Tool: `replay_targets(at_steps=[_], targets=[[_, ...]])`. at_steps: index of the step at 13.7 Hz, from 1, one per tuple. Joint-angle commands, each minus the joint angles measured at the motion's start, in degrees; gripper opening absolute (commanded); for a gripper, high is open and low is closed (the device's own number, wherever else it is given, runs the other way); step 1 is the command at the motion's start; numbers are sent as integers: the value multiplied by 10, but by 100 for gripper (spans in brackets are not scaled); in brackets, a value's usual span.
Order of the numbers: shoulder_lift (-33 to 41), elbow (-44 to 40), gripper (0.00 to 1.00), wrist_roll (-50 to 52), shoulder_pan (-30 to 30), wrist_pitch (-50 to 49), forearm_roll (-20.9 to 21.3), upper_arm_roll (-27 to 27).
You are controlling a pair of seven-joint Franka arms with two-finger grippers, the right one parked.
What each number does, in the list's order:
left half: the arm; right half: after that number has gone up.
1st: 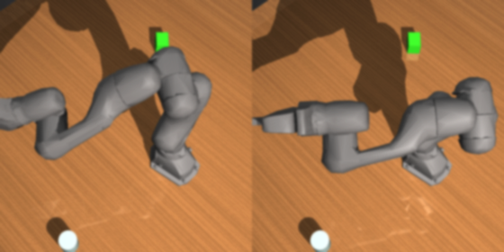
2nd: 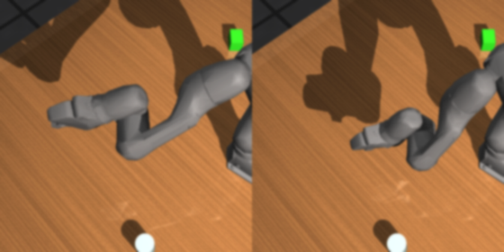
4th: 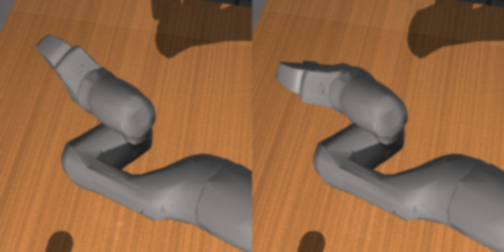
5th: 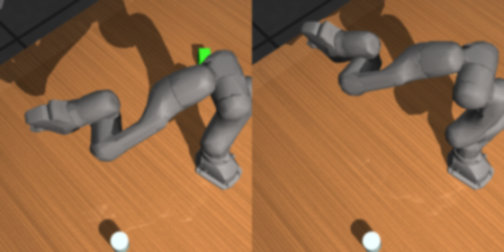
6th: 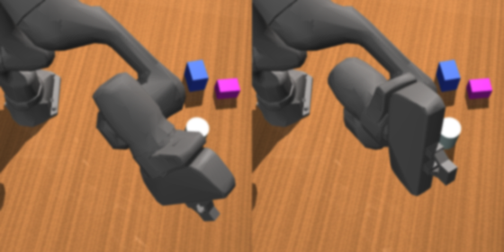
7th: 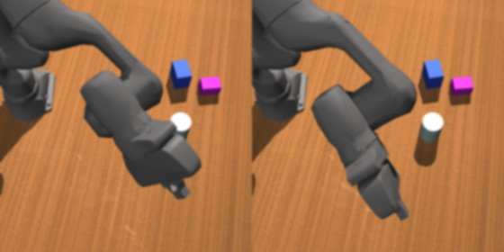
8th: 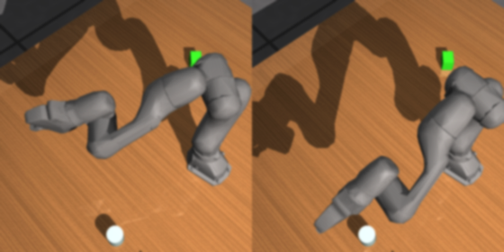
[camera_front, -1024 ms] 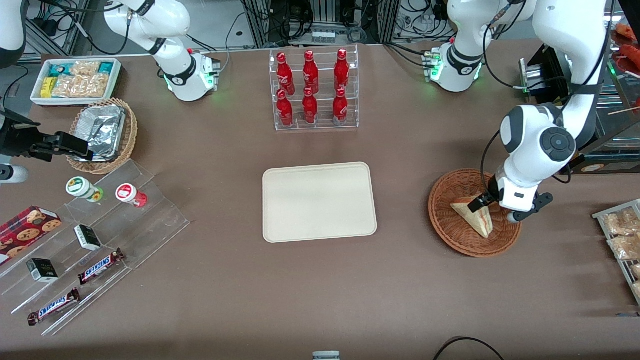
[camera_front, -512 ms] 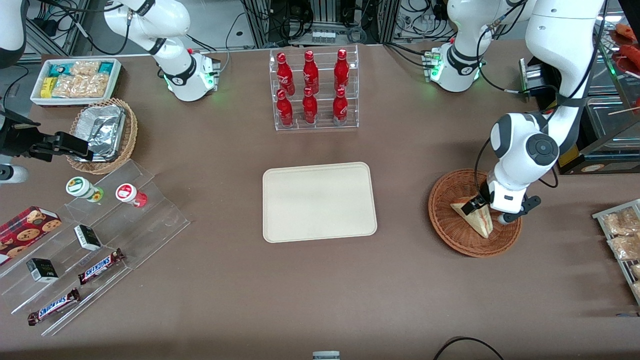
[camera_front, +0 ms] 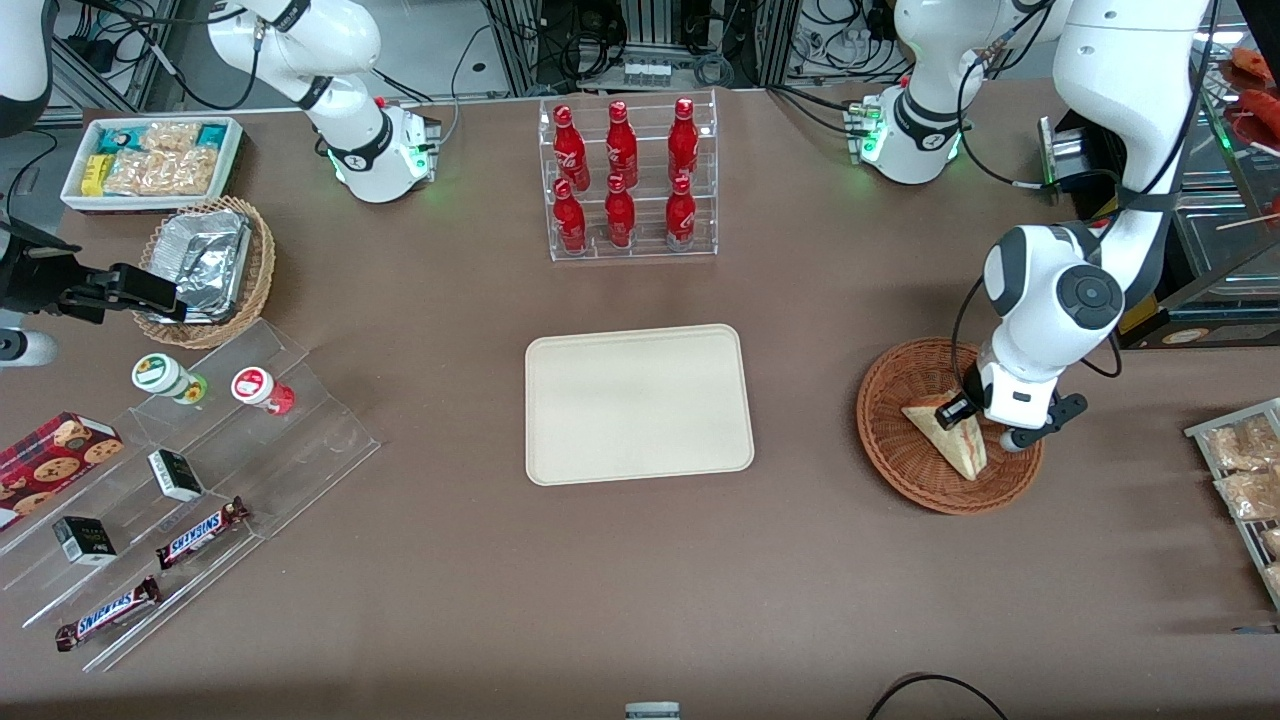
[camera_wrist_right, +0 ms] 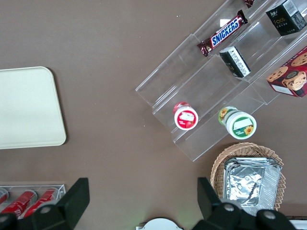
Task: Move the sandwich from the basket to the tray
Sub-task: 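Close the left gripper on the wrapped sandwich, then lift the sandwich with the left gripper and carry it toward the tray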
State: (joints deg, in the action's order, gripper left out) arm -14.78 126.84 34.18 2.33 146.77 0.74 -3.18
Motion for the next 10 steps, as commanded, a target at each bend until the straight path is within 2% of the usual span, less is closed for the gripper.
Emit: replay_targets(at_steps=[1, 7, 10], targets=[[30, -47, 0, 2, 25, -84, 11, -1], [26, -252, 0, 7, 104, -354, 34, -2], [13, -303, 0, 12, 171, -385, 28, -3]])
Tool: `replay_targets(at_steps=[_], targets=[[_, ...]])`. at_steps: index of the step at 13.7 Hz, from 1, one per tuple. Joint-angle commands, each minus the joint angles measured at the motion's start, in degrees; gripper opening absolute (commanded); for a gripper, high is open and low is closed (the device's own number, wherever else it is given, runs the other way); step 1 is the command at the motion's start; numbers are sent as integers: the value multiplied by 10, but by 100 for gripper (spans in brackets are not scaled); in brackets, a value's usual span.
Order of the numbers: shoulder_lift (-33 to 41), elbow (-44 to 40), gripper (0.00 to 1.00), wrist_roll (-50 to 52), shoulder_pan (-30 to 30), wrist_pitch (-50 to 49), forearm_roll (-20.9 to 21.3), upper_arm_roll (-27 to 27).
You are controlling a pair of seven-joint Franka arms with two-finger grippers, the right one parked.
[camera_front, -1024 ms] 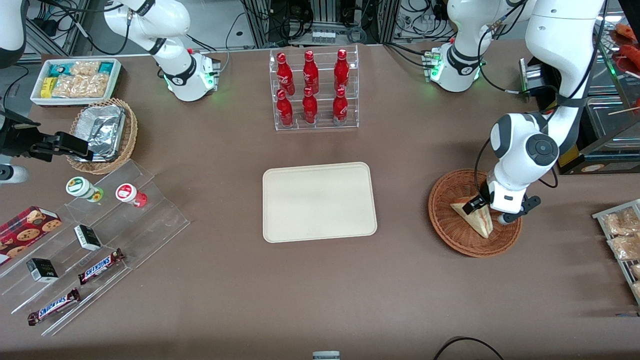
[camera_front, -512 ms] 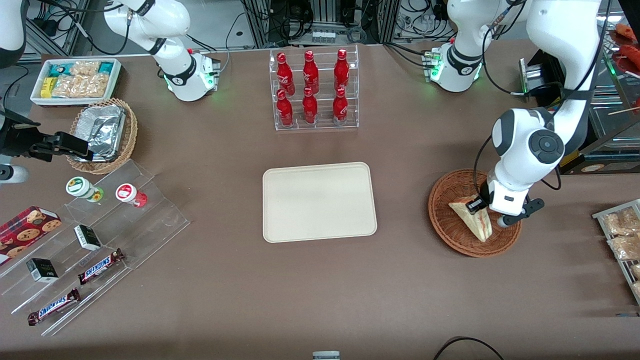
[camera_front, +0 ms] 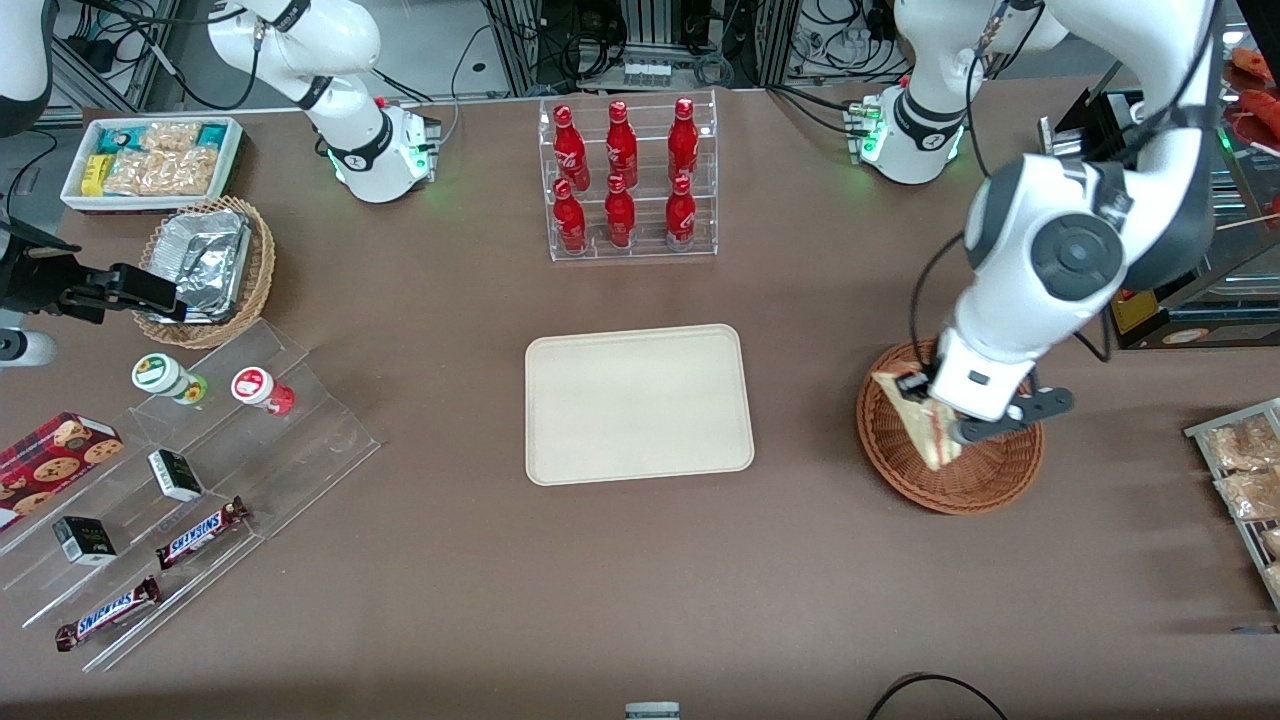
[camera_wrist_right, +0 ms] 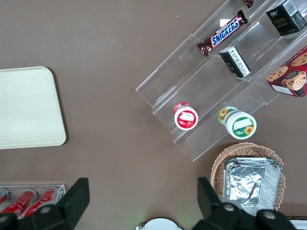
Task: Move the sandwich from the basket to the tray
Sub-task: 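Lift the sandwich with the left gripper and carry it toward the tray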
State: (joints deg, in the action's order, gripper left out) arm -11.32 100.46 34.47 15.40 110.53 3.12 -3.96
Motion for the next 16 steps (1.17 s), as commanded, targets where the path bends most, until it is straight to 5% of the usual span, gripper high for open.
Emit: replay_targets(at_steps=[1, 8, 16], targets=[[-24, -42, 0, 22, 70, -22, 3, 4], [-157, -162, 0, 96, 205, -17, 3, 4], [-263, -205, 0, 98, 272, 66, -21, 4]])
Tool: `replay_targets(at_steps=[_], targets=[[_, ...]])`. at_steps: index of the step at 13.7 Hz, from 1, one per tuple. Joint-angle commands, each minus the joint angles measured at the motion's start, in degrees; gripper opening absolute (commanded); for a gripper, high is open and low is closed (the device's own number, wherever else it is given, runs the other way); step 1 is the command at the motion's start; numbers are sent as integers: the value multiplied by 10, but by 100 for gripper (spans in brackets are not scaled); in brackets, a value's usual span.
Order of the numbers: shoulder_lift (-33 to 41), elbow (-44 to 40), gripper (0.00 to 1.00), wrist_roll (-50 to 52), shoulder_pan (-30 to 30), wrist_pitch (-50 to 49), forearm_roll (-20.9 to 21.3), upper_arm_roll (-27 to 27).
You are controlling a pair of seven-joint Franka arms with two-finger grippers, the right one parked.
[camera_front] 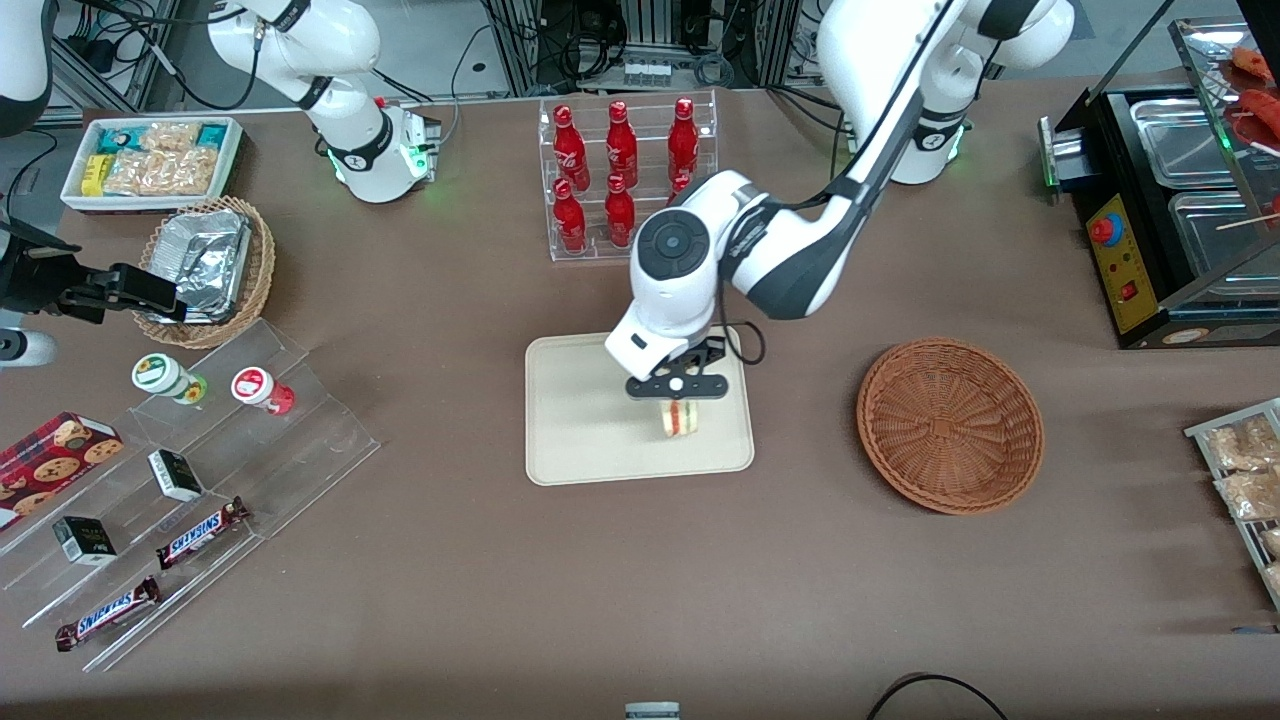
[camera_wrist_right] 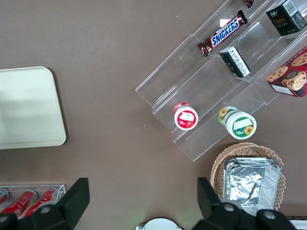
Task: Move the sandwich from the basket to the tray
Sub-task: 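Lift the sandwich with the left gripper and carry it toward the tray, then lower the sandwich onto the cream tray and open the left gripper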
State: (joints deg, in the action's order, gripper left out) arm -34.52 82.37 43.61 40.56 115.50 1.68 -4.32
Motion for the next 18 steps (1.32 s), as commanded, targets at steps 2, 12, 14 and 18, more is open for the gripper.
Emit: replay_targets(at_steps=[2, 12, 14, 18], targets=[[-56, -24, 0, 5, 37, 46, -4, 8], [-108, -25, 57, 33, 56, 76, 2, 10], [-103, -25, 99, 33, 56, 75, 2, 10], [-69, -26, 99, 63, 51, 62, 4, 16]])
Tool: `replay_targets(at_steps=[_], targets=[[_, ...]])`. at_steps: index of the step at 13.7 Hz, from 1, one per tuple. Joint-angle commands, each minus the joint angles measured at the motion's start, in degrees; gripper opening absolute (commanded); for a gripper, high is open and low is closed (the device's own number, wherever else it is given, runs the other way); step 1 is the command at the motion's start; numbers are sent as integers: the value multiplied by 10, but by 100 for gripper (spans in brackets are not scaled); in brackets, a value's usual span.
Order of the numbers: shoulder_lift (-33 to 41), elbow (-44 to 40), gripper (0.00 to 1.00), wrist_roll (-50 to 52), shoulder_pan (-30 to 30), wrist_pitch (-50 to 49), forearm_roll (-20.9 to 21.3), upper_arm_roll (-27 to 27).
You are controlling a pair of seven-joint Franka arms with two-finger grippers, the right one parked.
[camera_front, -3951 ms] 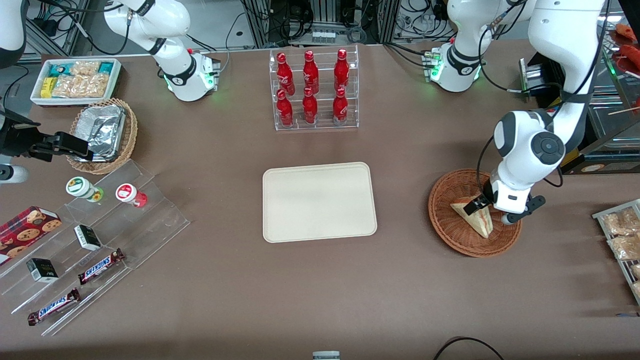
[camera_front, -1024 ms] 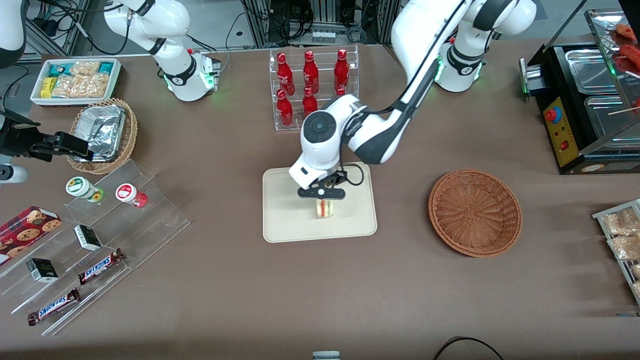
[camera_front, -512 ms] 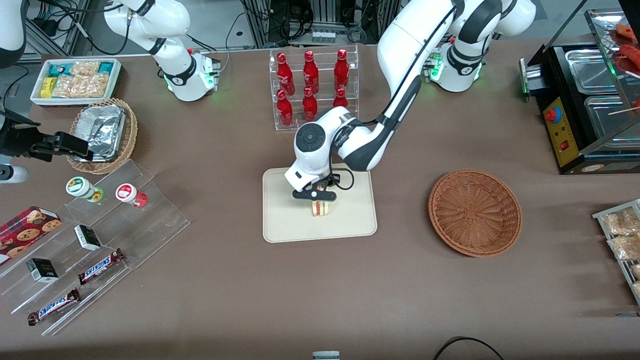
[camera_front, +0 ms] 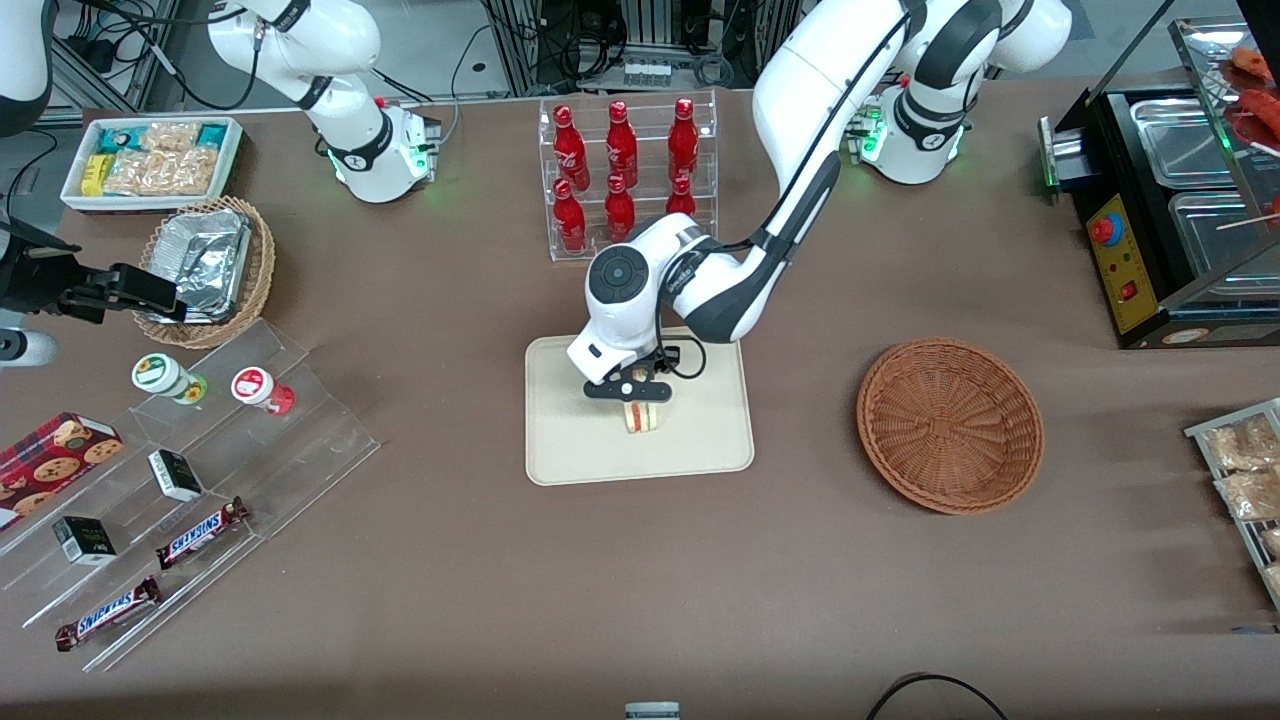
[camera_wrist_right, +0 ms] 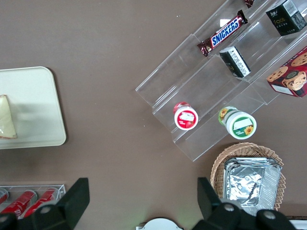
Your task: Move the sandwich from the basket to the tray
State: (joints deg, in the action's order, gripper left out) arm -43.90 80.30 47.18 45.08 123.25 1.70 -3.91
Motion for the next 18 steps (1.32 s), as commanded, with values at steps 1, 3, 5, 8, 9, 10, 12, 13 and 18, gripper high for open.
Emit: replay_targets(at_steps=[1, 3, 5, 8, 9, 10, 12, 13, 18], targets=[[42, -5, 99, 29, 2, -28, 3, 15], [85, -3, 99, 31, 1, -65, 1, 34], [129, -1, 99, 31, -5, -115, 1, 49], [195, 3, 99, 21, -44, -190, 1, 50], [213, 3, 99, 19, -61, -214, 1, 50], [231, 5, 99, 12, -80, -228, 1, 49], [260, 8, 99, -51, -113, -264, -5, 49], [273, 8, 99, -76, -131, -283, -6, 49], [350, 67, 99, -226, -225, -318, -7, 49]])
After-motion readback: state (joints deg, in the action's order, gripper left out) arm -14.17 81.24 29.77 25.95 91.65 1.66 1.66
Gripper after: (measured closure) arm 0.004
